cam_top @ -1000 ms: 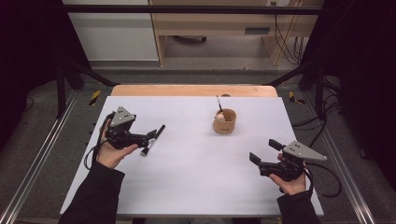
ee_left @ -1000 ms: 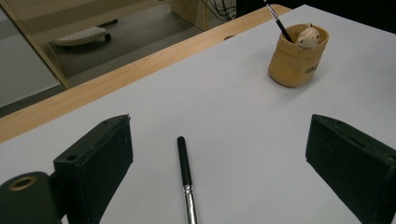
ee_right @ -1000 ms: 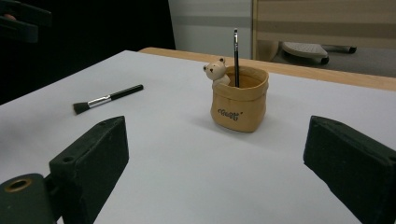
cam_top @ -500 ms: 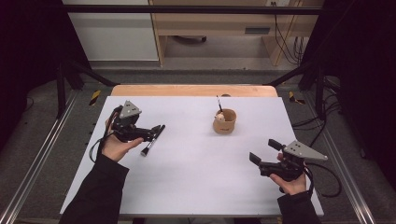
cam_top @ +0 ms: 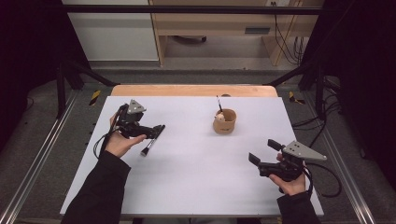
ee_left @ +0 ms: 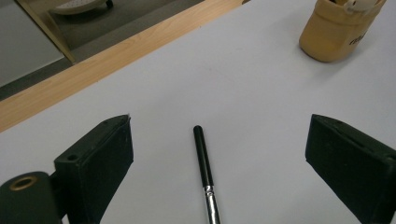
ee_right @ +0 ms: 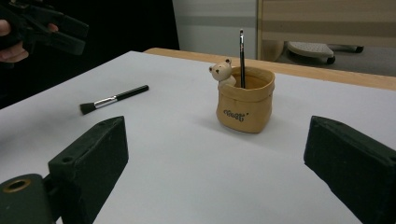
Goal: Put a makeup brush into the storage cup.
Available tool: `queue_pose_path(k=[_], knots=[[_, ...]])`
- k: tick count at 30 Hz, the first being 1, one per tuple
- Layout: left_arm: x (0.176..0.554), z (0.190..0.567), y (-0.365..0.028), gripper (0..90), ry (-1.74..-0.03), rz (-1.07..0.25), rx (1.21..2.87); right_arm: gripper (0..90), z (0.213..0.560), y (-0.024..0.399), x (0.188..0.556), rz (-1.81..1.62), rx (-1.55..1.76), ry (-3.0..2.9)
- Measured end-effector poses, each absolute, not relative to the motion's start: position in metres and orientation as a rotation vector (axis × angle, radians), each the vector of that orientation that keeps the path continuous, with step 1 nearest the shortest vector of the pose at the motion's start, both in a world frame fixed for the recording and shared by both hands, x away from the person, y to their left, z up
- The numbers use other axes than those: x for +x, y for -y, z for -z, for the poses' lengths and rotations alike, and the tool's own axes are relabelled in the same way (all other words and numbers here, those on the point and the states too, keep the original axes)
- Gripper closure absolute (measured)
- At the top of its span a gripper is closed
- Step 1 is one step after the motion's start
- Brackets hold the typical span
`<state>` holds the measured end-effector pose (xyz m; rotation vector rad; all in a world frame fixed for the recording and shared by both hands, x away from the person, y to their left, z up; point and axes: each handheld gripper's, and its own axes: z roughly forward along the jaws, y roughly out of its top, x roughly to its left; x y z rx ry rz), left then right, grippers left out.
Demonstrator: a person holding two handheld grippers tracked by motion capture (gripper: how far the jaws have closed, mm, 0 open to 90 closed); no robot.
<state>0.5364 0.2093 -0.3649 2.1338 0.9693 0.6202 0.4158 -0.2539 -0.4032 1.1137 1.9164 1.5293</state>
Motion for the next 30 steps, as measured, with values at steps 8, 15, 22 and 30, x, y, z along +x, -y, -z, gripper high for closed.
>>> queue_pose_path(k=[8, 15, 22, 30], knots=[[0.551, 0.372, -0.201, 7.4, -0.993, -0.608, 2.197, 6.9, 0.403, 0.253, 0.416, -1.518, 1.1, -1.919], [0.561, 0.382, -0.195, 7.3, -1.021, -0.581, 2.255, 6.8, 0.403, 0.252, 0.416, -1.523, 1.11, -1.921], [0.568, 0.396, -0.191, 7.6, -1.047, -0.572, 2.324, 6.8, 0.404, 0.251, 0.416, -1.521, 1.107, -1.928], [0.574, 0.409, -0.194, 13.7, -1.095, -0.528, 2.357, 6.8, 0.404, 0.25, 0.416, -1.523, 1.103, -1.929]])
